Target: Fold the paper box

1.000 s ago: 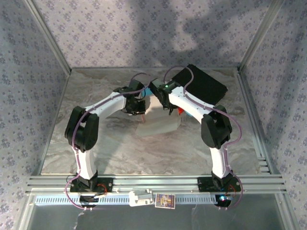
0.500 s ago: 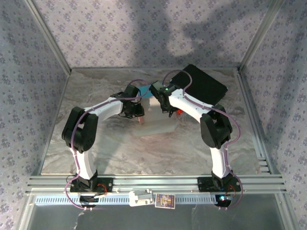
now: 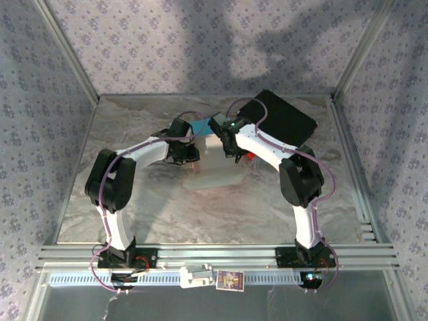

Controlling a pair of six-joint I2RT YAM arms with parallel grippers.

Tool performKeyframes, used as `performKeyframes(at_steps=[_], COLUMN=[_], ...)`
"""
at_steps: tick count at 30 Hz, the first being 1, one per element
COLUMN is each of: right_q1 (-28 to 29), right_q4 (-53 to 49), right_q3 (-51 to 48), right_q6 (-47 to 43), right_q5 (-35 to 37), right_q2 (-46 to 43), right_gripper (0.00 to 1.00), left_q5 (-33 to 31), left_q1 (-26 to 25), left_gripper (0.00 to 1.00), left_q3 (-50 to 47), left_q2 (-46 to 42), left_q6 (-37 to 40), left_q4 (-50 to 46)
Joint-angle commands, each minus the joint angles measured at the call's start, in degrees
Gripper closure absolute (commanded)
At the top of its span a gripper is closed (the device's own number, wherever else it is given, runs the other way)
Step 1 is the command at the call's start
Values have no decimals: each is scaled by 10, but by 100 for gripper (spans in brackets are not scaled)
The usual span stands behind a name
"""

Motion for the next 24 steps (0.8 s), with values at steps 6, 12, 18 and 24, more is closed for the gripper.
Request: performKeyframes(at_steps=[6, 12, 18, 24], right_q1=[1, 6, 15, 15], right_q4=[-19, -17, 1, -3], right_q3=[6, 1, -11, -5], right_q6=[4, 27, 33, 33], right_q5=[2, 16, 6, -11], right_q2=[-4, 1, -2, 4], right_gripper=[100, 100, 100, 100], left_q5=[-54, -170, -237, -273], left_q1=[-15, -60, -88, -100], left_gripper=[100, 100, 100, 100], left_q3=[11, 46, 43, 61], left_q2=[-13, -6, 0, 17], left_q6=[-12, -78, -168, -191], left_q4=[-31, -136, -174, -205])
